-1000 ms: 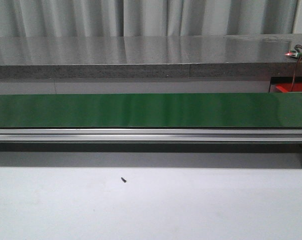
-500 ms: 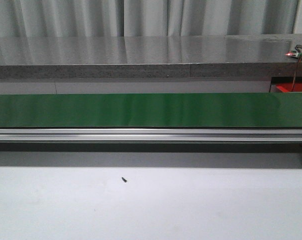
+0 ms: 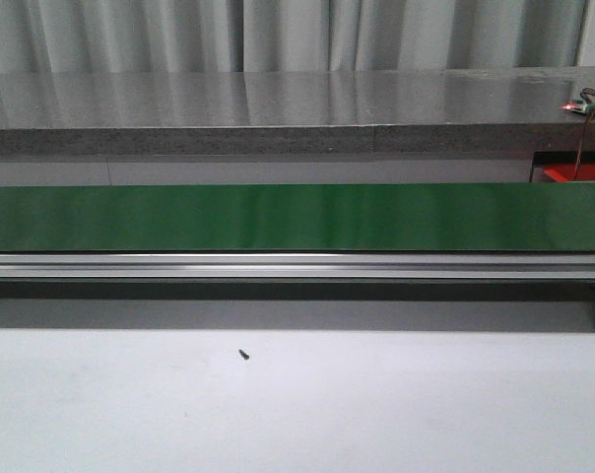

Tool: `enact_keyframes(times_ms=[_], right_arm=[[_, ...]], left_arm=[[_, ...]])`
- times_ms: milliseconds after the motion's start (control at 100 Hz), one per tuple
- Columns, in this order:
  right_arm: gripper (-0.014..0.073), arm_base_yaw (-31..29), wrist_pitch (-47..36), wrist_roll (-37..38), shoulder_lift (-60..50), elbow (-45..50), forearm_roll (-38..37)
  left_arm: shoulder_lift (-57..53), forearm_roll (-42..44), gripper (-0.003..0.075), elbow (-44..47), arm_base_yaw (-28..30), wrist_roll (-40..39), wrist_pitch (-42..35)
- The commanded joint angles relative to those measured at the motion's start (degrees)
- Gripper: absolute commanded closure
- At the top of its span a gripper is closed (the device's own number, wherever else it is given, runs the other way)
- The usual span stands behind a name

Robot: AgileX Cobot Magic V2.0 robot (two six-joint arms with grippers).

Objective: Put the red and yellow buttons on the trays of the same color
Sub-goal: 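Lift the yellow button onto the belt and open the left gripper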

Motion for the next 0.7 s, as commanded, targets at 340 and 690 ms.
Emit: enact_keyframes(times_ms=[340,690], right_arm=[[0.0691,-0.2,-4.3,0.1,-1.0,-1.1,-0.3],[0.0691,-0.2,-4.3,0.1,-1.0,-1.1,-0.3]], left_arm=[[1.0,-0.4,0.0498,-11.4,-9.2,-0.3,0.9],[11.3,-0.7,0.048,-20.1,-12.8,-0.3,5.3]])
